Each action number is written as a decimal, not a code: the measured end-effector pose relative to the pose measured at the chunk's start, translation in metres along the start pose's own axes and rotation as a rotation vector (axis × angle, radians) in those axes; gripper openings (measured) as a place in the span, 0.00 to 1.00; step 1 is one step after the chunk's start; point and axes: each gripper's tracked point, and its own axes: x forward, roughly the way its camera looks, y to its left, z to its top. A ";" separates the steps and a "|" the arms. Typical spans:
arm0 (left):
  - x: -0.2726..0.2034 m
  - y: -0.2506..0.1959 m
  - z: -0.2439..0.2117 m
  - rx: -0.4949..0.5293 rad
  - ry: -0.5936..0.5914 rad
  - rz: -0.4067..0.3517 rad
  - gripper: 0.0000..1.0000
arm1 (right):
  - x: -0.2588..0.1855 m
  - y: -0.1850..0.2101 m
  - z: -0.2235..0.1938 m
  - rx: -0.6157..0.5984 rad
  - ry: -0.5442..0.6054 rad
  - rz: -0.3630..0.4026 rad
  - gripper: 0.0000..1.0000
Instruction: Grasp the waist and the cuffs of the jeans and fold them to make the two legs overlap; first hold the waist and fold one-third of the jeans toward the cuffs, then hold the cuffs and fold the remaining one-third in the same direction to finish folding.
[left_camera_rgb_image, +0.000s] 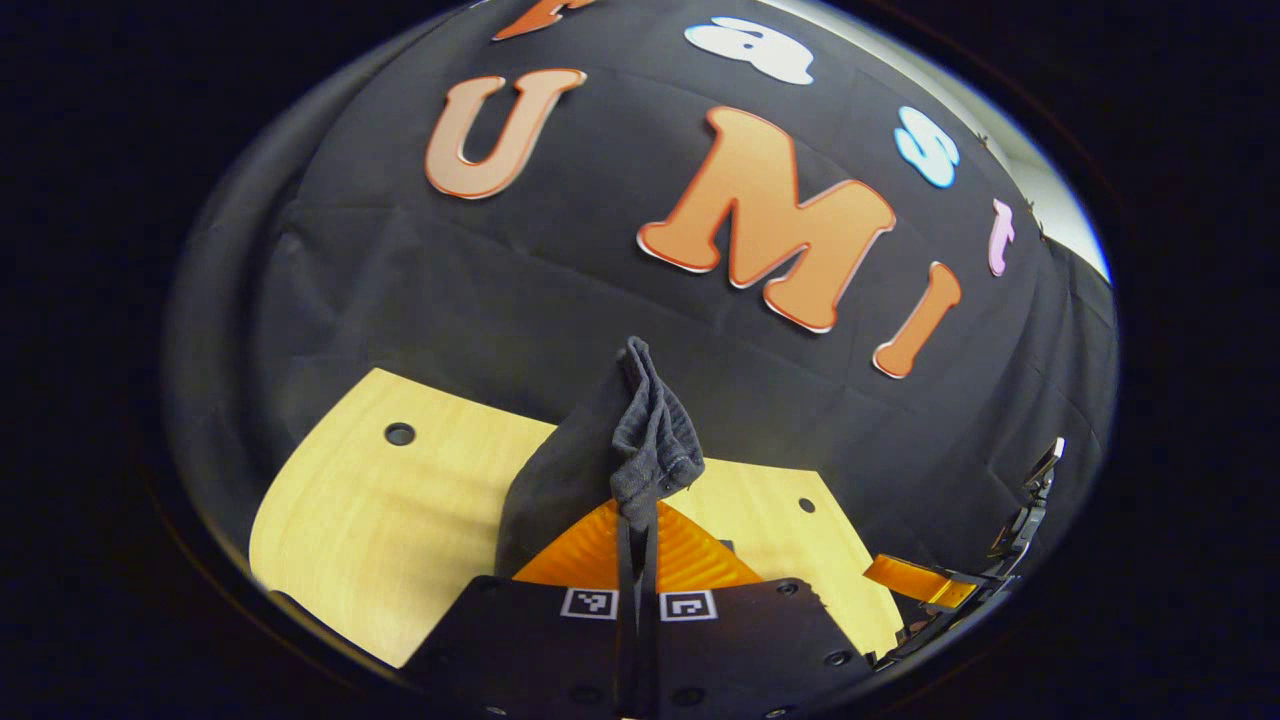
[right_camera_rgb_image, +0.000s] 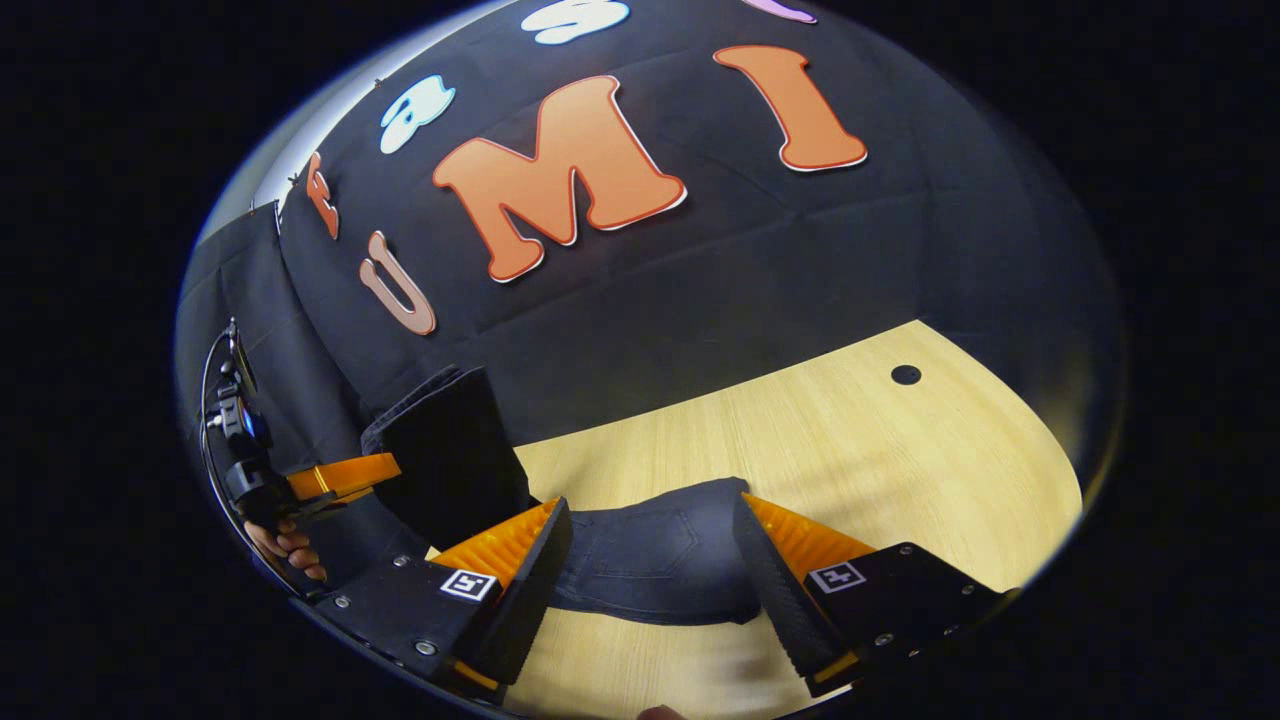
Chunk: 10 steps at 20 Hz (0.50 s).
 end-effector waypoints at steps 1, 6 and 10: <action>0.007 -0.015 -0.005 0.012 0.017 -0.008 0.01 | -0.001 -0.007 0.002 0.006 -0.002 -0.002 0.98; 0.039 -0.067 -0.051 0.102 0.124 -0.012 0.00 | -0.009 -0.041 0.007 0.036 0.001 -0.005 0.98; 0.069 -0.096 -0.102 0.165 0.234 -0.010 0.01 | -0.012 -0.063 0.000 0.060 0.024 -0.013 0.98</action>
